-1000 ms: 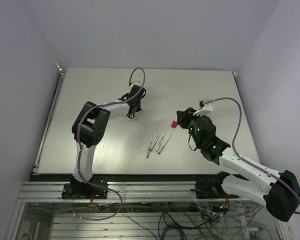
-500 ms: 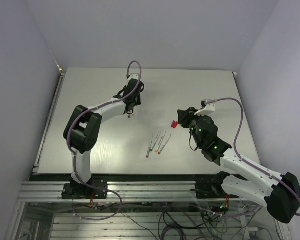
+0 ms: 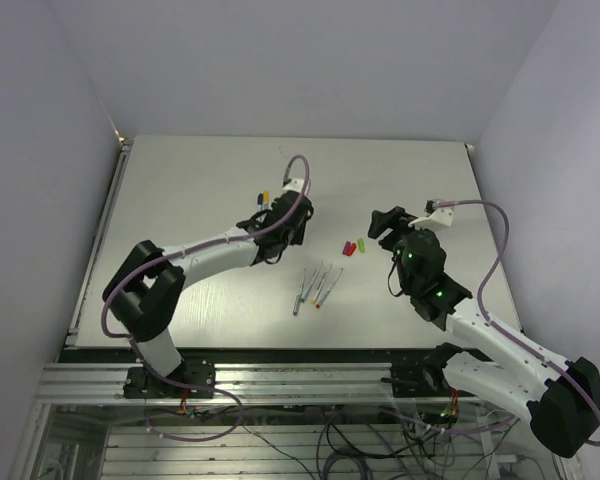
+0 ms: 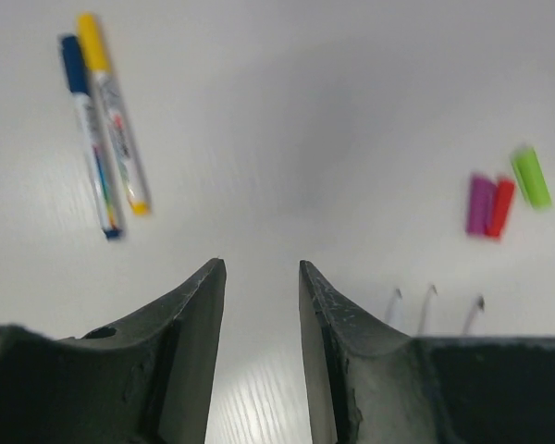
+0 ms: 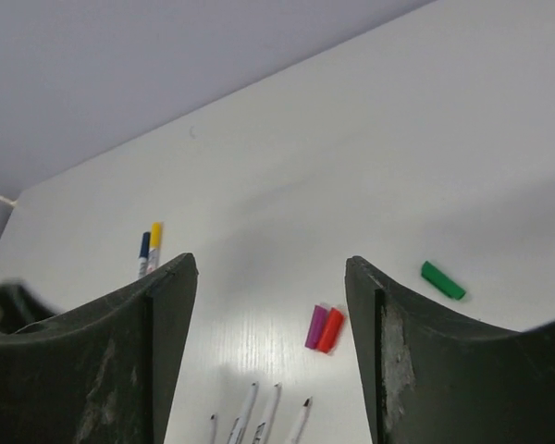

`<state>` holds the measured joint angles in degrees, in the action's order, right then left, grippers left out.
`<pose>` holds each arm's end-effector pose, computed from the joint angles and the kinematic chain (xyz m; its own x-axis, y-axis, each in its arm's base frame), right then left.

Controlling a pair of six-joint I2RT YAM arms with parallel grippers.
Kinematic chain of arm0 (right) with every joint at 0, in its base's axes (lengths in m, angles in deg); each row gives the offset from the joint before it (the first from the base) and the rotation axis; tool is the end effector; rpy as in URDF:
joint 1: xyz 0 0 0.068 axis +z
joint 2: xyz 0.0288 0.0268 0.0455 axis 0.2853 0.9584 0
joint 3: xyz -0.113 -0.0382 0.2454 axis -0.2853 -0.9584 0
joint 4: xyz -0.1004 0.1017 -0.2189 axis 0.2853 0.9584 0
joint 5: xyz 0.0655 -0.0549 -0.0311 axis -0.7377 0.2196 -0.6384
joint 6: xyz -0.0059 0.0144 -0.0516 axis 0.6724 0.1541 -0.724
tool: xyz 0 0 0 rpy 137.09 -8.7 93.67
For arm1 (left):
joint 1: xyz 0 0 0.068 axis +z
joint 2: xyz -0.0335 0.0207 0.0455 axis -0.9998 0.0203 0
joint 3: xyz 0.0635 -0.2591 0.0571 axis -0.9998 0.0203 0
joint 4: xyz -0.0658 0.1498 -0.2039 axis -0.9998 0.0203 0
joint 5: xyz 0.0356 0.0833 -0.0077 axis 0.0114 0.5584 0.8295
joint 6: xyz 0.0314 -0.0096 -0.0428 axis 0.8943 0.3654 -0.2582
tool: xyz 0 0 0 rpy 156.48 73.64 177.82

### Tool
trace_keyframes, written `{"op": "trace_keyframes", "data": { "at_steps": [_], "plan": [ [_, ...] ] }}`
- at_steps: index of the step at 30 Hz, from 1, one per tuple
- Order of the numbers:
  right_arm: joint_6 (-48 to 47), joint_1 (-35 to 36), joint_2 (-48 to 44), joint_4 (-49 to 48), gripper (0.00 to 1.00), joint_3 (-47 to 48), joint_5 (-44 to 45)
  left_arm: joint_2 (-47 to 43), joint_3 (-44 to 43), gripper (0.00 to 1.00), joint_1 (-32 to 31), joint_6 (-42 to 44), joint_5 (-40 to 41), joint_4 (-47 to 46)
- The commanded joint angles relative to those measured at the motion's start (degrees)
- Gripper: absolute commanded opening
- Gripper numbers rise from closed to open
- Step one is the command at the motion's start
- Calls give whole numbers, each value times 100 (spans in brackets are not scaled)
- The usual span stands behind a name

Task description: Insert the pens into the pen caps

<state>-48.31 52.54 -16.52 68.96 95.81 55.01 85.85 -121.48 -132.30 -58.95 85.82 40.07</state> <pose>0.1814 0.1063 0.2760 -0.0924 0.4696 -0.8780 0.0374 0.8828 0.4683 0.2866 -0.2520 0.2292 -0.5679 0.0762 -0.8196 0.2134 0.9753 -0.0572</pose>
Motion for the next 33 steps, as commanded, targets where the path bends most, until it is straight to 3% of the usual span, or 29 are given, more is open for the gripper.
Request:
{"op": "trace_keyframes", "data": {
  "at_steps": [1, 7, 9, 21, 33],
  "plan": [
    [400, -335, -36, 255, 62, -37, 65, -492, 461, 48, -354, -87, 39, 365],
    [587, -449, -223, 330, 57, -278, 121, -947, 1147, 52, -734, -264, -146, 616],
    [610, -451, -251, 333, 57, -328, 110, -1039, 1310, 64, -870, -275, -229, 606],
    [822, -450, -334, 395, 54, -477, -63, -916, 1395, 64, -1484, -431, -360, 830],
    [895, -450, -279, 372, 53, -528, -220, -778, 1460, 60, -1701, -527, -288, 1045]
  ]
}}
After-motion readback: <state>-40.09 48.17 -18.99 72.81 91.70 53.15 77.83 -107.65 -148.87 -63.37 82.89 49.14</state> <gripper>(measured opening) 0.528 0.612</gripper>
